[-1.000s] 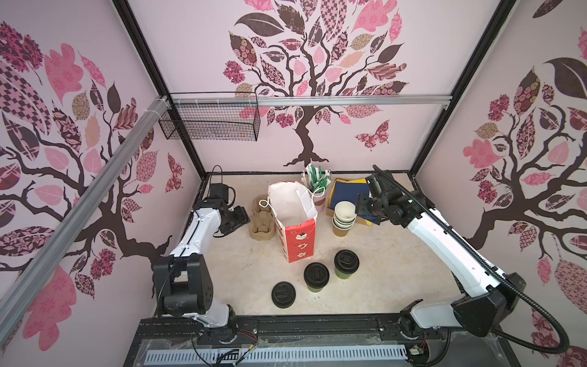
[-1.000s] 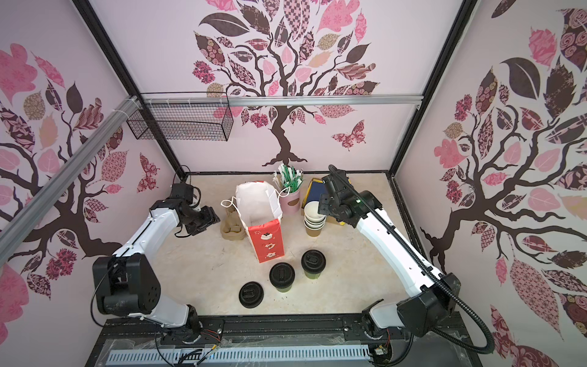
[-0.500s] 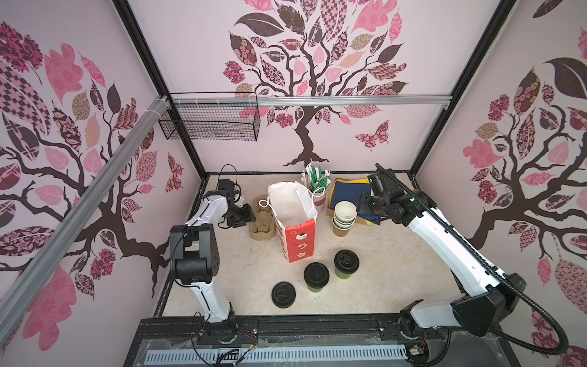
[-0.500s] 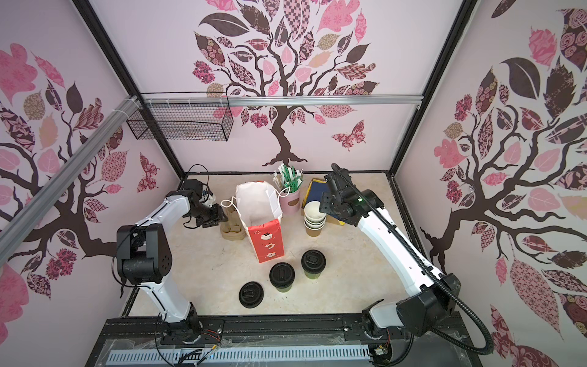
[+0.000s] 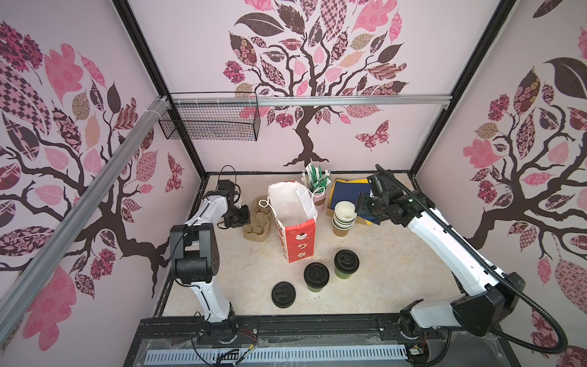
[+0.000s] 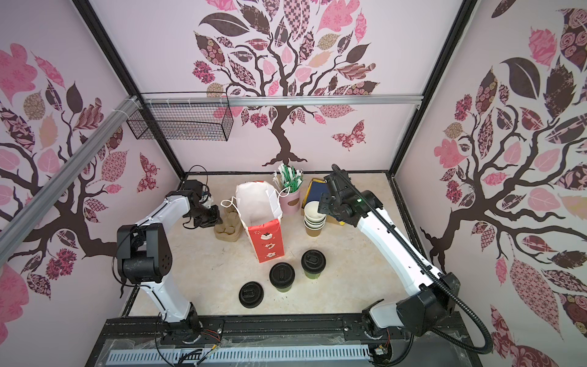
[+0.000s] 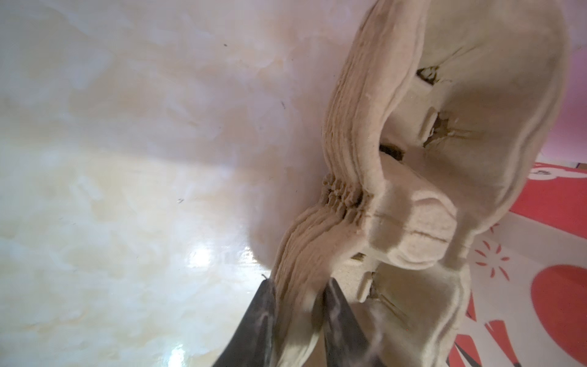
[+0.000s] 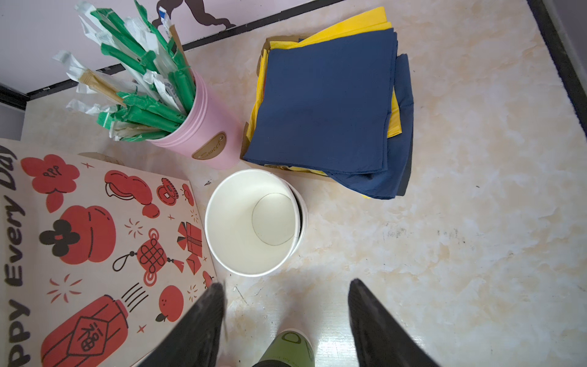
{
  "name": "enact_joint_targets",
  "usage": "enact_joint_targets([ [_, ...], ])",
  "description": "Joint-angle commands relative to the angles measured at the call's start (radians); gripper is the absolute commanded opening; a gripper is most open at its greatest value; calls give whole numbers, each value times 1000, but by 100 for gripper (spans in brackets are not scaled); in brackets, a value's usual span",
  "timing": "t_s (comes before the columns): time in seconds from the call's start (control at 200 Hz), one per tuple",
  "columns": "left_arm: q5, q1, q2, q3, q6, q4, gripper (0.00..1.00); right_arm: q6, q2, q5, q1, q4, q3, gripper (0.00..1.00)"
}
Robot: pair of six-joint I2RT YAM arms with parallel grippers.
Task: Pack the takeout coffee
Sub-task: 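Move the left gripper to the beige pulp cup carrier and grasp its edge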
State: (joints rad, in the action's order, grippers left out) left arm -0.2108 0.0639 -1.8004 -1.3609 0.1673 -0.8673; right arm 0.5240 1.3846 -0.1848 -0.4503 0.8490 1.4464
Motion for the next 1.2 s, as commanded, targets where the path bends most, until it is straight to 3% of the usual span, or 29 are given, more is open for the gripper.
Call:
enact_joint_targets([
  [0.0, 87, 8, 61, 54, 27, -10, 26, 6, -7, 7, 4, 5, -4, 66],
  [0.345, 146, 34, 156, 171, 83, -2, 25, 4, -39, 9, 4, 2, -32, 67],
  [0.44, 121, 35, 198, 184, 93, 18, 26, 2, -45, 9, 4, 4, -37, 67],
  [0.665, 6, 29, 271, 127, 90, 119, 39, -6, -50, 8, 4, 9, -38, 67],
  [0.795, -24, -33, 183, 22, 63, 94, 42, -10, -48, 10, 4, 13, -35, 67],
  [0.985, 73, -95, -17, -155, 106, 2, 46, -13, -47, 3, 4, 22, -21, 68],
  [1.195, 130, -125, -85, -213, 98, -23, 49, -9, -56, -14, 5, 31, -18, 68],
])
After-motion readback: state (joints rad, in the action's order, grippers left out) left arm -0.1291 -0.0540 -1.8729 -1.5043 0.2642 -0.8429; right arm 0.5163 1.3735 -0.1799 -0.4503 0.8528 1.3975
